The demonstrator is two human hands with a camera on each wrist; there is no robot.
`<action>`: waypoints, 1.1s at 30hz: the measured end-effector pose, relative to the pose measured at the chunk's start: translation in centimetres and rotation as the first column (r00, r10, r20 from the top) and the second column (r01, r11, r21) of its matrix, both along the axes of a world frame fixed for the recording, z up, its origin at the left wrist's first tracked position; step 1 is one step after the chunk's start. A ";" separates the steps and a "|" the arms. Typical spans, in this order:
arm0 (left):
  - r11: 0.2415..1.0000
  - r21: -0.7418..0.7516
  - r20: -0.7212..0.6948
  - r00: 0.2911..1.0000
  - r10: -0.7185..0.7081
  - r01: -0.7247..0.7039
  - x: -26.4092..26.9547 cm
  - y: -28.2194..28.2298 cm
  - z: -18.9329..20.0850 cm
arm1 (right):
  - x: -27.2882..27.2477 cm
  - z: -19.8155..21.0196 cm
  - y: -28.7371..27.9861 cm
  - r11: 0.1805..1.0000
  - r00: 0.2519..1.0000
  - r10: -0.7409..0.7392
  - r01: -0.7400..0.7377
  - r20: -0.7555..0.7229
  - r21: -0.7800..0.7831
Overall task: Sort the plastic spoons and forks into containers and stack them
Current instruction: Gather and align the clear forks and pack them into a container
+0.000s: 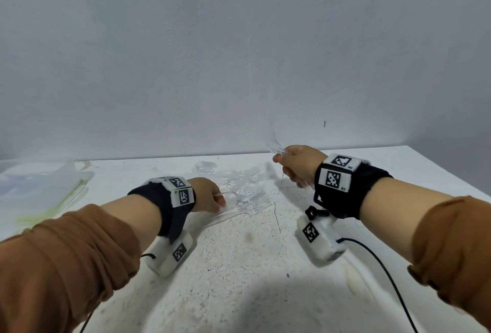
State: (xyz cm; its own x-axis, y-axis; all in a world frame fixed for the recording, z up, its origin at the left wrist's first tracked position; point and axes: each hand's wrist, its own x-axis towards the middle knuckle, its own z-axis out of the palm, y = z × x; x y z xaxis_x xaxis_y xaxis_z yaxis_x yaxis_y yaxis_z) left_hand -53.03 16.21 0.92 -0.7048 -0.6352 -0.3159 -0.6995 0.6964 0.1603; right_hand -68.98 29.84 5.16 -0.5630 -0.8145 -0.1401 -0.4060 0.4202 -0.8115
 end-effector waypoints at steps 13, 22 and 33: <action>0.942 0.201 -0.296 0.900 0.321 -0.270 4.2 -0.4 2.7 | 1.4 -0.5 -1.3 0.964 0.957 0.222 -0.186 -0.188 0.192; 0.742 0.559 -0.495 0.570 0.656 -0.369 7.0 1.0 2.3 | 5.1 -3.4 -5.1 0.729 0.587 0.667 -0.390 -0.459 0.562; 0.876 0.126 -0.250 0.839 0.483 -0.466 7.1 1.0 1.6 | 5.4 -3.4 -6.4 0.660 0.385 0.751 -0.384 -0.537 0.646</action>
State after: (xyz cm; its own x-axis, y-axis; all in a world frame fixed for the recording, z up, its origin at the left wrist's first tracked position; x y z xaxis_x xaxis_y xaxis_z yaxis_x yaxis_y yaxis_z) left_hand -45.91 17.18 2.49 -0.3837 -0.8999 -0.2075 -0.8670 0.2736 0.4166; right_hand -63.58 23.49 1.76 -0.0211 -0.9538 -0.2996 -0.9987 0.0065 0.0497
